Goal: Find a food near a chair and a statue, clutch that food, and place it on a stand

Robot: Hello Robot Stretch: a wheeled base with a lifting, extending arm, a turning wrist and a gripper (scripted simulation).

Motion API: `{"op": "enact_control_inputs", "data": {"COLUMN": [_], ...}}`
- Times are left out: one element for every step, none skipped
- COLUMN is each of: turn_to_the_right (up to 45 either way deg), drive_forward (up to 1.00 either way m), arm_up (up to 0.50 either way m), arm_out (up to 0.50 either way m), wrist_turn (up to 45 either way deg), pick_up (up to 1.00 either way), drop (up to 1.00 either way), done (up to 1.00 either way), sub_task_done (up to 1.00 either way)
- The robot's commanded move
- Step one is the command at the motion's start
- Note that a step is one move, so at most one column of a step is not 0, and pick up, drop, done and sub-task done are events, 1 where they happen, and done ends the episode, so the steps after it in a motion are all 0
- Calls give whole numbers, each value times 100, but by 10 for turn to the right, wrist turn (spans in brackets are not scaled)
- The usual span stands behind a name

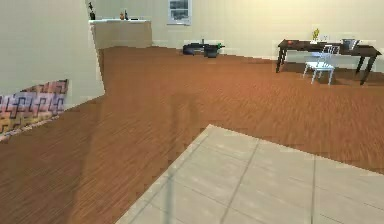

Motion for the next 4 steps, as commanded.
{"op": "enact_control_inputs", "data": {"turn_to_the_right": [300, 0, 0, 0], "drive_forward": [0, 100, 100, 100], "arm_up": [0, 0, 0, 0], "arm_out": [0, 0, 0, 0], "wrist_turn": [0, 0, 0, 0], "pick_up": [0, 0, 0, 0], "drop": [0, 0, 0, 0], "done": [0, 0, 0, 0], "sub_task_done": [0, 0, 0, 0]}}
